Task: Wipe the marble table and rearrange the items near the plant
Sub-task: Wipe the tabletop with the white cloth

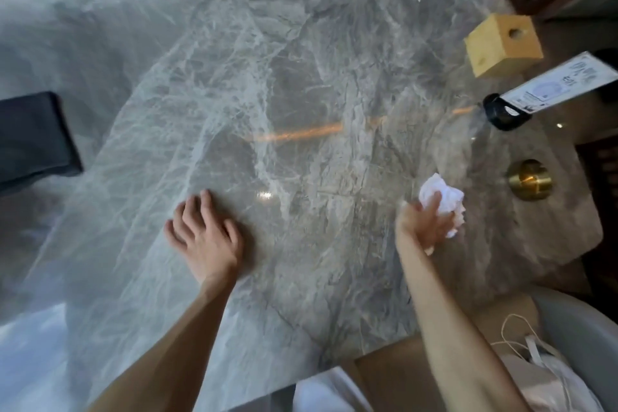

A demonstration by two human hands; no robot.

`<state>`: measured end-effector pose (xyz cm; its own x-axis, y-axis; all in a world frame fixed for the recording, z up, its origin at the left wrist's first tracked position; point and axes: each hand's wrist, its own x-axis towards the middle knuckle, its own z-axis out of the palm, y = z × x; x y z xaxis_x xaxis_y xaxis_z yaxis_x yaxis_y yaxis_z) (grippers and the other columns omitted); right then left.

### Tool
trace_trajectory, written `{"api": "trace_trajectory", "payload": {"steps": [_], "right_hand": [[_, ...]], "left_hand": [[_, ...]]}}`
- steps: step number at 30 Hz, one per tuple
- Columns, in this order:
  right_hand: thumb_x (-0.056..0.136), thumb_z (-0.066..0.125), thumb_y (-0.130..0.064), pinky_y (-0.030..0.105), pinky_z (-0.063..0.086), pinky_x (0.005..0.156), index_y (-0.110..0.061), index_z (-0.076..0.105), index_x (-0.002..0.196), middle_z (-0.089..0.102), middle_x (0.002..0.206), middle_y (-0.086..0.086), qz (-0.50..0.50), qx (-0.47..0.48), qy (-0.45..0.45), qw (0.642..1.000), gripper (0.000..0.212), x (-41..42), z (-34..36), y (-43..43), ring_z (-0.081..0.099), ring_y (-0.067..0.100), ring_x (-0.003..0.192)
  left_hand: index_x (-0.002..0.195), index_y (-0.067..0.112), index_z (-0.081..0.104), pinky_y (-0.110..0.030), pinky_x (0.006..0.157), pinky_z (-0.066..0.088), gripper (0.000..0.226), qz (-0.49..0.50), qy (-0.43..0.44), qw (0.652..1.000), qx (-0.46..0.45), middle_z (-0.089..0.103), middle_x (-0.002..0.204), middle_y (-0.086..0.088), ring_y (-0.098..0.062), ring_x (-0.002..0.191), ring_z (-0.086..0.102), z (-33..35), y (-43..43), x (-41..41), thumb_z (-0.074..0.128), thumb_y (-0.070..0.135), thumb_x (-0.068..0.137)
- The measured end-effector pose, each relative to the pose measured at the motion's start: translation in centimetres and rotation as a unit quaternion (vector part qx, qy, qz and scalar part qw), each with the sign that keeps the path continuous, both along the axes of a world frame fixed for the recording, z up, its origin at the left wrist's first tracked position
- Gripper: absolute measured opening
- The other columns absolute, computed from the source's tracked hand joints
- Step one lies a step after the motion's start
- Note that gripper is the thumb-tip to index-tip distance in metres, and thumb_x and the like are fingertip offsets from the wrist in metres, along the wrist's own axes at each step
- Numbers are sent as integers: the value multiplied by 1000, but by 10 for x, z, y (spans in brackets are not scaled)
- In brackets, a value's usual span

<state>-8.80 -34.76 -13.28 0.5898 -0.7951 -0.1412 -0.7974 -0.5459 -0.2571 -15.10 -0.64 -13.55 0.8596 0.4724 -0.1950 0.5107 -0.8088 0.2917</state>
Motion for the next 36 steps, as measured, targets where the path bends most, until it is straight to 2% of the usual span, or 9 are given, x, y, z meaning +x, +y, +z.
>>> {"api": "trace_trajectory", "payload": {"steps": [4, 10, 14, 17, 19, 23, 27, 31, 36], "right_hand": [[78, 60, -32, 46, 27, 117, -36, 52, 136, 34, 156, 7, 266, 16, -65, 962, 58, -11, -3, 113, 29, 31, 143], [70, 60, -10, 40, 24, 121, -31, 64, 126, 35, 157, 7, 679, 137, -58, 719, 61, -124, 19, 162, 25, 26, 149], [66, 65, -13, 36, 20, 121, -16, 56, 133, 47, 149, 11, 822, 188, 7, 538, 68, -192, 20, 145, 30, 23, 146], [71, 62, -15, 40, 37, 113, -14, 61, 126, 55, 140, 8, 885, 232, 117, 388, 55, -225, 22, 134, 45, 27, 136], [81, 56, -20, 40, 49, 97, -23, 60, 128, 53, 140, 2, 877, 267, 215, 337, 48, -236, 38, 135, 48, 25, 132], [92, 52, -7, 19, 42, 98, -10, 55, 135, 58, 135, 7, 667, 467, 467, 345, 43, -229, 83, 142, 54, 23, 125], [60, 70, -37, 29, 51, 68, -15, 63, 90, 70, 76, 4, 324, 666, 487, 463, 37, -177, 134, 138, 64, 18, 68], [94, 38, -56, 41, 18, 123, -3, 50, 139, 48, 145, 20, 242, 776, 403, 420, 71, -121, 208, 127, 42, 30, 139], [96, 38, -54, 40, 2, 126, -8, 26, 153, 22, 161, 10, 246, 836, 295, 392, 74, -65, 283, 114, 19, 24, 151]], "left_hand": [[143, 18, 35, -52, 118, 11, 69, 8, -30, 998, -51, 38, 145, -13, -33, 138, 25, 10, 6, -1, 41, 34, 76], [146, 10, 29, -53, 113, 26, 81, -28, -47, 992, -116, 33, 146, -18, -38, 133, 32, 50, -19, -84, 39, 23, 66], [143, 10, 37, -43, 110, 34, 86, -56, -47, 977, -199, 34, 145, -10, -29, 133, 36, 56, -55, -175, 42, 8, 57], [141, 11, 41, -31, 113, 30, 80, 41, -47, 966, -251, 38, 145, -5, -22, 134, 39, 62, -67, -233, 41, 7, 61], [134, 14, 48, -27, 111, 32, 70, 104, -53, 950, -291, 47, 138, 0, -17, 130, 44, 72, -63, -262, 44, 9, 64], [116, 22, 59, -35, 100, 43, 28, 277, -57, 833, -476, 64, 118, 5, -21, 116, 57, 119, -39, -278, 50, 18, 89], [122, 22, 62, -31, 97, 45, 46, 241, 10, 780, -578, 66, 125, -1, -19, 116, 61, 186, -26, -261, 36, 49, 96], [130, 15, 56, -39, 95, 47, 67, 198, -68, 720, -661, 62, 128, -12, -27, 112, 60, 244, -27, -214, 58, 60, 81], [123, 7, 59, -48, 97, 47, 44, 118, -120, 754, -636, 63, 123, -17, -31, 109, 62, 317, -41, -126, 65, 32, 87]]}}
